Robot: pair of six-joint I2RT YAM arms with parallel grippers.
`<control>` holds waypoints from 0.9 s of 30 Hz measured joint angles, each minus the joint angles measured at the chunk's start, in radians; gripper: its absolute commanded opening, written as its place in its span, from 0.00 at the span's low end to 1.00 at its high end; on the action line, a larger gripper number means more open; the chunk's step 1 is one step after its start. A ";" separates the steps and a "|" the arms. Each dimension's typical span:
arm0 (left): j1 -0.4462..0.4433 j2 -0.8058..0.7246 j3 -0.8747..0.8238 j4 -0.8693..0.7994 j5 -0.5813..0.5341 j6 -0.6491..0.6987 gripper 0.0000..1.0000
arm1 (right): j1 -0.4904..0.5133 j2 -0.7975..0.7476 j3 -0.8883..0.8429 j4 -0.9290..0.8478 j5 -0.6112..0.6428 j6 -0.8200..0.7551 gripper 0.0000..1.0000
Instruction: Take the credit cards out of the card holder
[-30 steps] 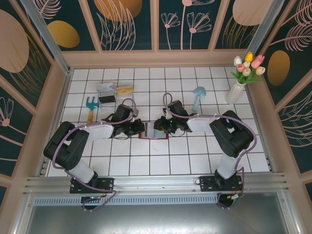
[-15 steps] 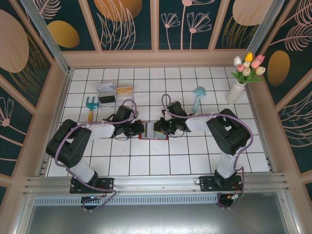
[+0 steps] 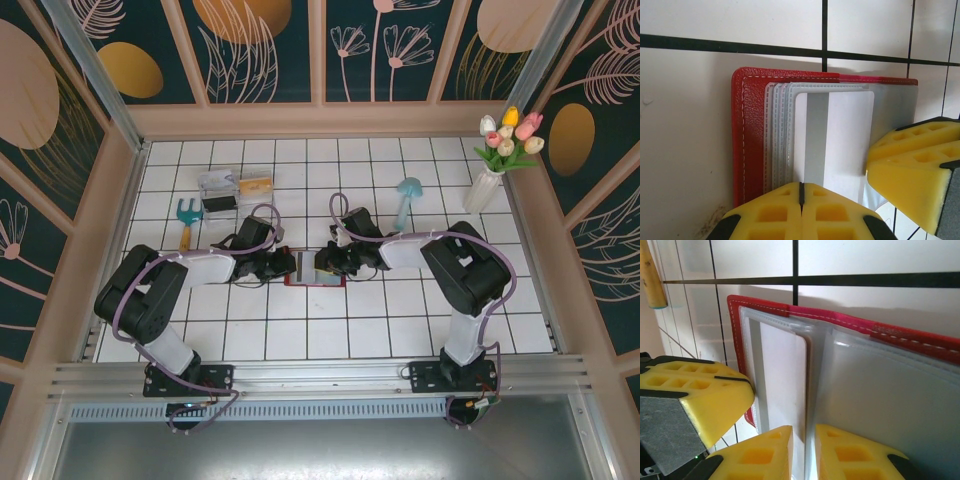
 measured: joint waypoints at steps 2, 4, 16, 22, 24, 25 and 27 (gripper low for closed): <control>0.000 0.000 0.000 0.000 0.000 0.001 0.00 | -0.001 0.000 0.000 0.008 -0.005 0.000 0.21; 0.000 0.000 0.000 0.000 0.000 0.003 0.00 | -0.001 0.001 0.000 0.016 -0.010 0.000 0.21; 0.000 0.002 0.000 0.000 0.002 0.003 0.02 | -0.005 0.021 0.000 0.030 -0.023 -0.001 0.13; 0.000 0.002 0.000 0.000 -0.003 0.003 0.07 | -0.009 0.022 0.000 0.029 -0.023 -0.008 0.06; 0.000 0.002 0.000 0.000 -0.005 0.003 0.07 | -0.010 0.022 0.000 0.029 -0.022 -0.012 0.05; 0.000 0.002 0.000 0.000 -0.006 0.003 0.07 | -0.011 0.022 0.000 0.028 -0.021 -0.018 0.05; 0.000 0.002 0.000 0.000 -0.009 0.003 0.07 | -0.012 0.022 0.000 0.025 -0.018 -0.027 0.05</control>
